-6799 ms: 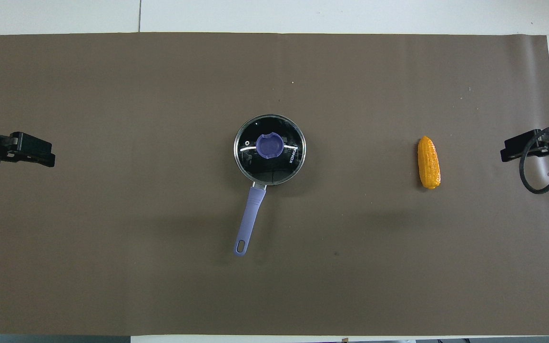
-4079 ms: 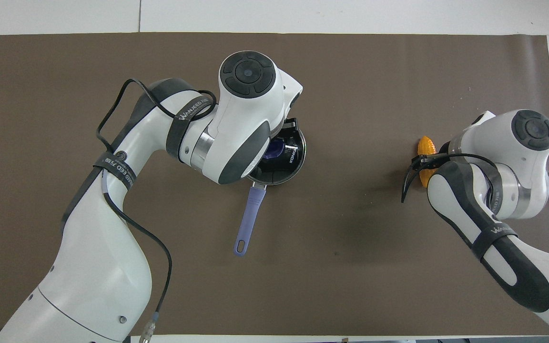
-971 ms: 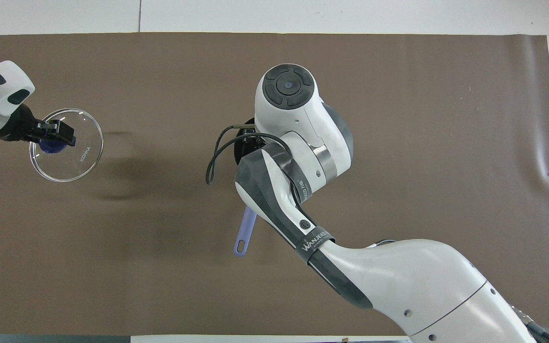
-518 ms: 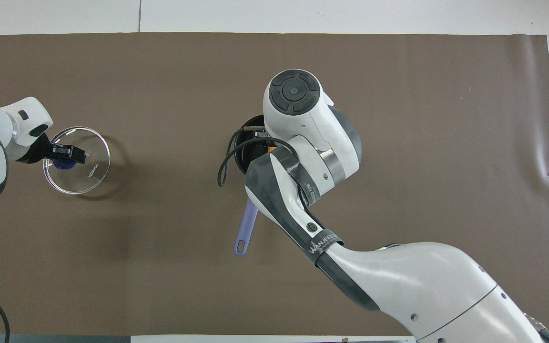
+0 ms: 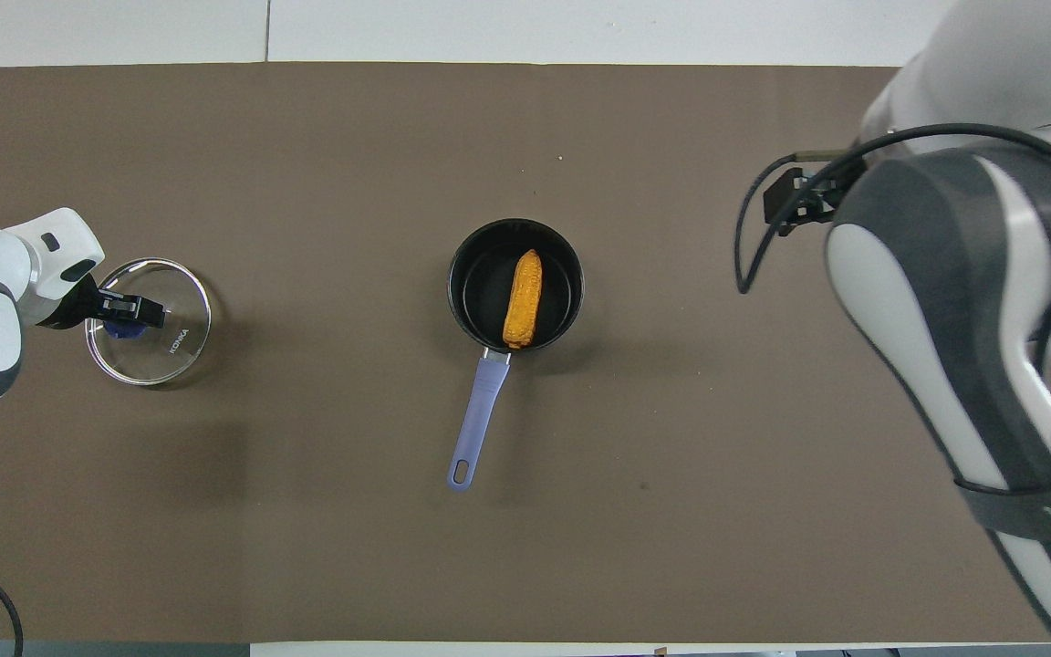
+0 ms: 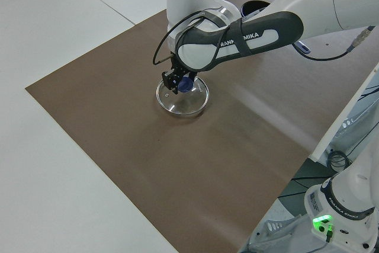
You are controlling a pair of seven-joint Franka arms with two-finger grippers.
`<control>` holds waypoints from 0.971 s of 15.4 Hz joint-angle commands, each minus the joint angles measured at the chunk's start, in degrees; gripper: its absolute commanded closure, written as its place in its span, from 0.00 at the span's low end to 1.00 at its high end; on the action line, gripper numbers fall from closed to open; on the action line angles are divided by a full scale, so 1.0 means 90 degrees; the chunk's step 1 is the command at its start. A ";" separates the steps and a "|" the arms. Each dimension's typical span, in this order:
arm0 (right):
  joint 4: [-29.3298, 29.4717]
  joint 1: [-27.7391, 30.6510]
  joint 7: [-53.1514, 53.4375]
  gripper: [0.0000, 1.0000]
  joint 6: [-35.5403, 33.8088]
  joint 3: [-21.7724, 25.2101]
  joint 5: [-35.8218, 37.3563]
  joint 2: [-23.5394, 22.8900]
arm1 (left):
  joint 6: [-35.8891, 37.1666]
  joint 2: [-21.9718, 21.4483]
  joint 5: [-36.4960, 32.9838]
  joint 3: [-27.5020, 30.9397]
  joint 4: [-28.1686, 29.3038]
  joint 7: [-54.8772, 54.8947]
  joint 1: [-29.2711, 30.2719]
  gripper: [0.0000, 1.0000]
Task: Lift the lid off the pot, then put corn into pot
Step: 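Withdraw the right gripper while the left gripper lowers the lid onto the table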
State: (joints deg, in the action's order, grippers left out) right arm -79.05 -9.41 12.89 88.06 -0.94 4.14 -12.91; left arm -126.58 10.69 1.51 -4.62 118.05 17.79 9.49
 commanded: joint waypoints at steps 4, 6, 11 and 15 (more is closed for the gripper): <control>-0.1125 0.0762 -0.1158 0.00 -0.0332 -0.0110 -0.0020 0.1061 | -0.0496 -0.0221 0.0067 -0.0024 0.0457 0.0103 0.0078 1.00; -0.1479 0.0860 -0.1353 0.00 -0.0138 -0.0033 -0.0030 0.1336 | -0.0496 -0.0221 0.0057 -0.0024 0.0457 0.0103 0.0078 1.00; -0.1851 0.0831 -0.1550 0.00 0.0088 0.0329 -0.0195 0.1522 | -0.0457 -0.0221 0.0057 -0.0024 0.0321 0.0103 0.0078 0.00; -0.1715 0.0899 -0.1608 0.00 0.0020 0.0417 -0.0284 0.1386 | 0.0010 -0.0279 0.0057 -0.0024 -0.0263 0.0015 -0.0039 0.00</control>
State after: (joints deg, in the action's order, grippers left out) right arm -93.45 -2.59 0.20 87.21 2.80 3.32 -0.84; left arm -129.55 9.55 1.51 -4.78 118.23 17.79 9.42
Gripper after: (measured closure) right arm 0.000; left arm 0.000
